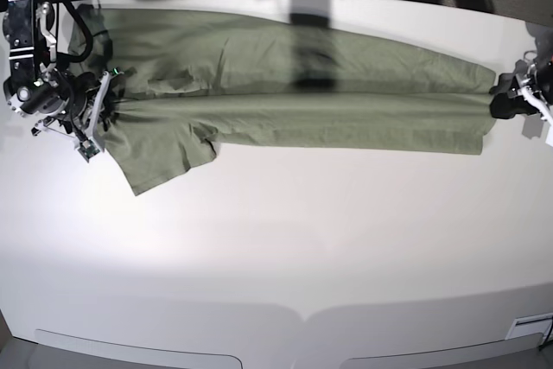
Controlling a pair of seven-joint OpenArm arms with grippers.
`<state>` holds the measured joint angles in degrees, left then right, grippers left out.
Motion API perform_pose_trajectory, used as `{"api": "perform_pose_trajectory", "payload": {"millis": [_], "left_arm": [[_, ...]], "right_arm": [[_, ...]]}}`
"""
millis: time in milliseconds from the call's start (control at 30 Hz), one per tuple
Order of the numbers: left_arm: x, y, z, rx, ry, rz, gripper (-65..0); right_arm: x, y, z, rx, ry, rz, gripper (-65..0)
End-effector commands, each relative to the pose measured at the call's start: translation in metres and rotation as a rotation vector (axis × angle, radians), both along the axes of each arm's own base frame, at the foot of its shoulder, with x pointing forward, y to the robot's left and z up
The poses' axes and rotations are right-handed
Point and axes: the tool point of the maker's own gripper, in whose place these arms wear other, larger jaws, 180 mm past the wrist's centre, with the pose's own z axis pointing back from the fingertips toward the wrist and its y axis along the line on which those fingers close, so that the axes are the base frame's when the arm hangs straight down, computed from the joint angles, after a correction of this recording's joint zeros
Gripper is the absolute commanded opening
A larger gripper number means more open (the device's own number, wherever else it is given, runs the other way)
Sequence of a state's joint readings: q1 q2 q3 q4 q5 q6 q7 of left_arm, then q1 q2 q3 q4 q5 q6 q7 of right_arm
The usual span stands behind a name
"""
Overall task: Fold the T-shirt properly
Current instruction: 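Open both grippers and release the folded hem at the collar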
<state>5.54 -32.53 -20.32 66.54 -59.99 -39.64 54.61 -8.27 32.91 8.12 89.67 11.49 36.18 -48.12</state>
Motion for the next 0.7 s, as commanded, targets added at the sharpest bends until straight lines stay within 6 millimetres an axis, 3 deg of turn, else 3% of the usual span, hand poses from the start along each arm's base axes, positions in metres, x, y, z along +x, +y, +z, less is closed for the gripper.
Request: {"api": "perform_pose_trajectory", "payload": {"millis": [0, 133, 200, 267, 467, 667], "left_arm": [[0.011, 0.010, 0.017, 0.017, -0.052, 0.004, -65.0], [0.011, 0.011, 0.017, 0.017, -0.052, 0.005, -63.2], [0.011, 0.011, 0.017, 0.019, -0.051, 0.004, -53.6], [0.010, 0.012, 0.015, 0.033, -0.042, -0.001, -48.9], [0.017, 0.017, 0.019, 0.052, -0.082, 0.020, -48.6], [0.047, 0.016, 0.049, 0.050, -0.214, 0.040, -48.7]], "right_arm": [[0.008, -0.011, 0.012, -0.031, -0.032, -0.007, -49.6], [0.008, -0.016, 0.013, -0.063, -0.031, -0.004, -32.4], [0.008, -0.022, 0.014, -0.104, -0.031, -0.001, -28.7], [0.010, -0.031, 0.016, -0.145, -0.046, -0.038, -28.1], [0.023, -0.051, 0.030, -0.207, -0.143, -0.166, -28.1], [0.062, -0.020, 0.053, 0.014, -0.280, -0.174, -28.1]]}}
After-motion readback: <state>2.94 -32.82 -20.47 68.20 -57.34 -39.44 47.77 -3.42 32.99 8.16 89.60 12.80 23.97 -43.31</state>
